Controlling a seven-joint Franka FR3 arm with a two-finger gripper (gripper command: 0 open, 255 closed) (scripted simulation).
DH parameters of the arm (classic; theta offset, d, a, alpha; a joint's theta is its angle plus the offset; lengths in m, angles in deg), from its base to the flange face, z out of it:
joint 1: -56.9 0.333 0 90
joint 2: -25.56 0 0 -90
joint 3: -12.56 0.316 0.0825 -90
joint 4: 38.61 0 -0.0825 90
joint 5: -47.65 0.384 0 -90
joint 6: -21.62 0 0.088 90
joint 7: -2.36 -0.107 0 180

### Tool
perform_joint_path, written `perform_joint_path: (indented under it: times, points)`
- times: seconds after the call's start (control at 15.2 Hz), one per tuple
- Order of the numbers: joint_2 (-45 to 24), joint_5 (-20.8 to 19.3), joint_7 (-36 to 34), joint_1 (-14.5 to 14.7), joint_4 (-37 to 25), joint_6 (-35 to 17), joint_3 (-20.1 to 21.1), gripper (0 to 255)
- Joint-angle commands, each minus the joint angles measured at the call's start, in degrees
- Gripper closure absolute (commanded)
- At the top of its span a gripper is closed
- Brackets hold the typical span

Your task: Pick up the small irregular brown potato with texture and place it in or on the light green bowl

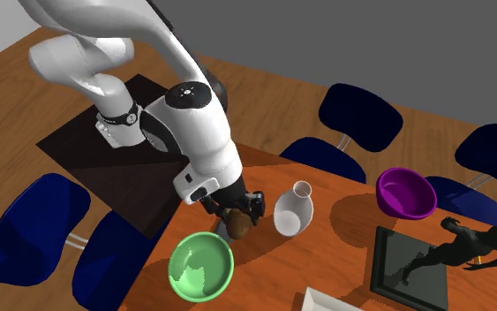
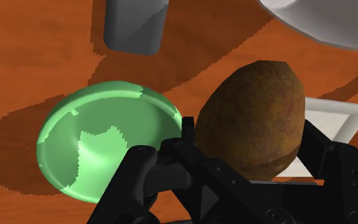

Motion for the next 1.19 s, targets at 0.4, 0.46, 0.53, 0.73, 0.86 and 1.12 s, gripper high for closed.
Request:
perform_joint_path:
  times: [0.4,0.46,0.53,0.73,0.86,1.12]
  points:
    - [0.70,9.93,19.05,-8.82,1.06,-0.67,-1.48,255]
    - [0.57,11.06,21.35,-9.86,0.84,-0.53,-1.75,255]
    - [0.44,11.95,23.21,-10.74,0.61,-0.38,-1.94,255]
    - [-1.50,10.86,22.52,-10.53,0.99,-2.64,-2.25,255]
    - [-2.84,10.08,22.01,-10.30,1.18,-4.13,-2.56,255]
    - [-5.62,8.43,20.92,-9.64,1.39,-7.04,-3.44,255]
